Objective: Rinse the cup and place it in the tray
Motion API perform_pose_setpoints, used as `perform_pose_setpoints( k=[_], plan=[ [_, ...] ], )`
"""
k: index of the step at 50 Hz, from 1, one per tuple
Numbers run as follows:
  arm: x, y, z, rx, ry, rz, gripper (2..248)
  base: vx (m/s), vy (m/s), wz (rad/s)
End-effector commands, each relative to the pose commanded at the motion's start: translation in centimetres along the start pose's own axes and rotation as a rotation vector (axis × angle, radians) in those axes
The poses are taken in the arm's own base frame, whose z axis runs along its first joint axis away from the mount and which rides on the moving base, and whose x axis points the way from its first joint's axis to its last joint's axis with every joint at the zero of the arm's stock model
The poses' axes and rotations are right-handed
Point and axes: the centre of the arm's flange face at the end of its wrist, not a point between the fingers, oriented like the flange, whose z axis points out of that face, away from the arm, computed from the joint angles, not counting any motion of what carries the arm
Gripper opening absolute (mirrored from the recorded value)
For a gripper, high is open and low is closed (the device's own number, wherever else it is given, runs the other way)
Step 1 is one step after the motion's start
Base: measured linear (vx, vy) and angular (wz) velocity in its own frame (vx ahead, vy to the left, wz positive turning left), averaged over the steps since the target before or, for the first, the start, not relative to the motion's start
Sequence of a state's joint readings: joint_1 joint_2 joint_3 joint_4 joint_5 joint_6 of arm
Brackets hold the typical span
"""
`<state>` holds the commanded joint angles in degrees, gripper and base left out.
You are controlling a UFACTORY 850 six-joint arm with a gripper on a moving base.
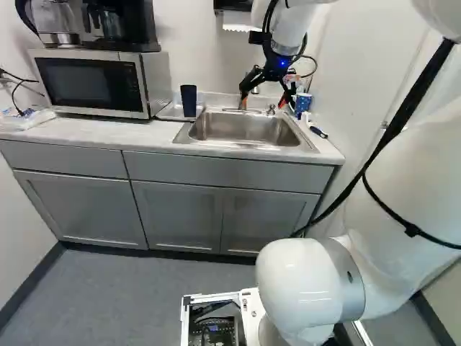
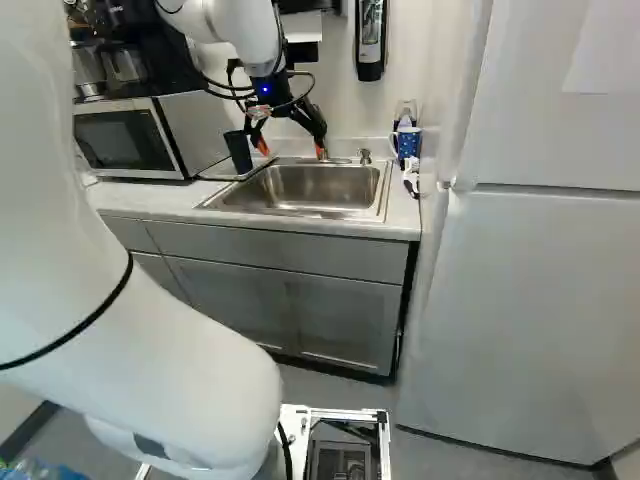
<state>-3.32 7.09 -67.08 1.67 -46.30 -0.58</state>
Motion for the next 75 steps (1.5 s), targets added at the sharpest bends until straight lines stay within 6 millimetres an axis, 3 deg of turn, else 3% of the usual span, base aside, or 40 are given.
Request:
perform_pose_setpoints(
  k=[30, 54, 75],
  plan=[
    [0.0, 0.0, 0.0, 0.0, 0.0, 0.0, 247, -0.114, 0.034, -0.006],
    [0.0, 0.0, 0.0, 0.0, 0.0, 0.0, 247, -0.096, -0.005, -0.232],
    [0.0, 0.0, 0.0, 0.0, 0.0, 0.0, 247, -0.133, 0.047, -0.027]
  ],
)
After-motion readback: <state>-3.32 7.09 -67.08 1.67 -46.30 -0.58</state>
